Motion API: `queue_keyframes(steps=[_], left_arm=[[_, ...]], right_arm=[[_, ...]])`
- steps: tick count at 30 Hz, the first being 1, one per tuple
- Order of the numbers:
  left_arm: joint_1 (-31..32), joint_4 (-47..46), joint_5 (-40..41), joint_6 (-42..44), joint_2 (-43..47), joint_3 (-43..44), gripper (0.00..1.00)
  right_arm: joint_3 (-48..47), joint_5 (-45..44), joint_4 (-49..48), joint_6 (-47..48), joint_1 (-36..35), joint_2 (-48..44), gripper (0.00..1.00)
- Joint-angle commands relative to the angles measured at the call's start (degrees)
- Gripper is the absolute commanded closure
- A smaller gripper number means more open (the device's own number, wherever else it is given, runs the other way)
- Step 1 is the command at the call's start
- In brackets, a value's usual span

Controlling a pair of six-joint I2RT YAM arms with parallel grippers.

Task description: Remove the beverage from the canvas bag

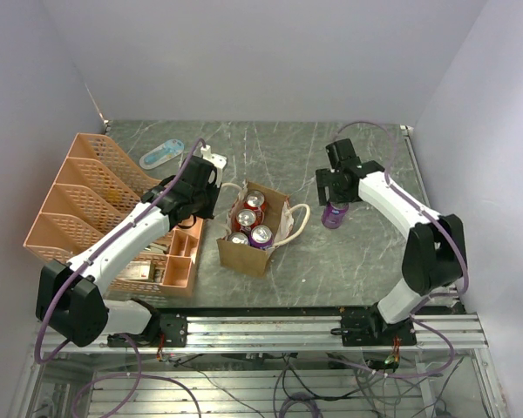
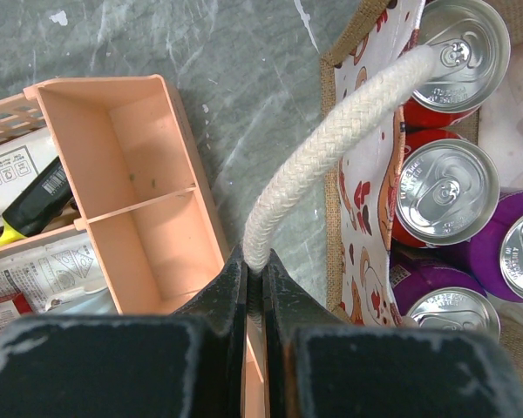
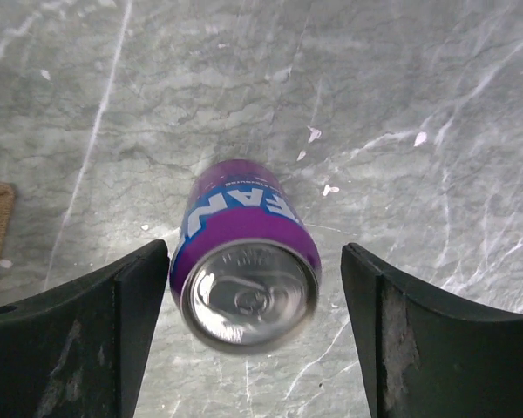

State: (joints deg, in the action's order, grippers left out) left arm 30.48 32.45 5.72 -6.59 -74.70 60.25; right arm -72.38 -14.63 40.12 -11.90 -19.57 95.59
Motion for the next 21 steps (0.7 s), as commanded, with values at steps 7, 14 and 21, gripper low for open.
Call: queue_keyframes(steps=[7, 14, 21], left_arm=[[0.27, 0.76, -1.01, 0.35, -0.47, 0.06, 0.93], [3.78, 2.07, 2.50, 0.03, -1.20, 0.18, 0.93], [4.94, 2.73, 5.81, -0.17, -0.70, 0.36, 0.93]], right_arm=[[4.19, 3.61, -6.85, -0.37, -0.44, -12.63, 0.15], [5.33, 6.16, -8.38, -0.10, -4.41, -20.24, 0.16], [-3.99, 4.18, -2.10, 0.52, -10.82, -20.39, 0.16]])
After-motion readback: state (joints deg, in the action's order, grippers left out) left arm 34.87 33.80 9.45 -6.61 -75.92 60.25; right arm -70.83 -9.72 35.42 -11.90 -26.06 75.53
